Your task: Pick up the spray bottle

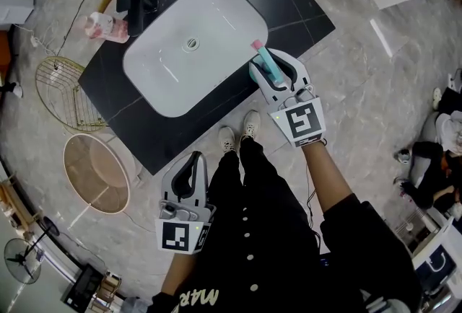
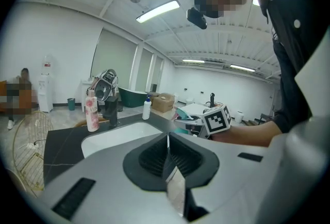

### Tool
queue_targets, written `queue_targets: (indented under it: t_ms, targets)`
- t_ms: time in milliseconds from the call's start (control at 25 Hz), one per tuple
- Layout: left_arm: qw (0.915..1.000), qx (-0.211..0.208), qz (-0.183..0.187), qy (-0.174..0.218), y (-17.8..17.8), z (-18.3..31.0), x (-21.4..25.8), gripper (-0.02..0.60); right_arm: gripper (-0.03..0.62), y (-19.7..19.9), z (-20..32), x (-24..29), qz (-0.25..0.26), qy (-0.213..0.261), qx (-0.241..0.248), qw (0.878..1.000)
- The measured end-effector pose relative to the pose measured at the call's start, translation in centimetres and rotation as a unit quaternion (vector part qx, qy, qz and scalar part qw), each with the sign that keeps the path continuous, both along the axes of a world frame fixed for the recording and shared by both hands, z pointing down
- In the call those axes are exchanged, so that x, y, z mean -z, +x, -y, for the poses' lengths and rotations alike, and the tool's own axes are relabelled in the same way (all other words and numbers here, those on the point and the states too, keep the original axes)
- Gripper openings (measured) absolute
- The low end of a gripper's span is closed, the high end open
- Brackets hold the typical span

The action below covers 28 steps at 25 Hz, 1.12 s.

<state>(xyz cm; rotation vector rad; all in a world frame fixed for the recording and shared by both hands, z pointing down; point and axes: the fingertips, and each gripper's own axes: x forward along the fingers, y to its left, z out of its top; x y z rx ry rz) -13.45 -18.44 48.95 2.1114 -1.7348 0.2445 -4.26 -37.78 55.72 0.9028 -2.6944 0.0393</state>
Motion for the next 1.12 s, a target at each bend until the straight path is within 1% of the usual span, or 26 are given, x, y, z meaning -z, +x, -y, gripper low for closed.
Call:
queue_targets:
  t_ms: [120, 240, 480, 720, 800, 920, 1000, 1120]
  targets:
    - [0.9998, 0.000, 0.017, 0.005, -0.7, 0.5, 0.9, 0.020, 0.130, 0.4, -0.7, 2.7, 0.012, -0.005, -0.012, 1.000]
    - [0.9994, -0.005, 0.026, 0.022, -1.1, 1.1, 2.7, 0.020, 0.129, 0.9, -1.8, 5.8, 0.020, -0.003, -0.020, 1.000]
    - [0.9963, -0.009, 0.035, 0.079, -1.8, 2.1, 7.0, 0.020, 0.129, 0.8, -4.4, 13.3, 0.036, 0.047, -0.012, 0.998]
    - [0.9909, -0.024, 0.035, 0.128, -1.8, 2.9, 11.0, 0.020, 0.129, 2.0, -6.8, 19.3, 0.070, 0.067, -0.023, 0.995]
    - [0.9891, -0.029, 0.036, 0.140, -1.6, 2.9, 12.1, 0.020, 0.129, 2.6, -8.0, 20.7, 0.076, 0.073, -0.026, 0.994]
    - [0.9870, -0.032, 0.035, 0.154, -1.8, 3.3, 13.1, 0.020, 0.129, 3.7, -9.1, 22.0, 0.070, 0.086, -0.040, 0.993]
    - [0.9858, -0.031, 0.034, 0.161, -2.0, 3.7, 13.7, 0.020, 0.129, 4.7, -9.7, 22.2, 0.062, 0.089, -0.054, 0.993]
    - [0.9839, -0.028, 0.035, 0.173, -2.2, 3.9, 14.9, 0.020, 0.129, 6.5, -10.4, 23.0, 0.072, 0.097, -0.079, 0.989]
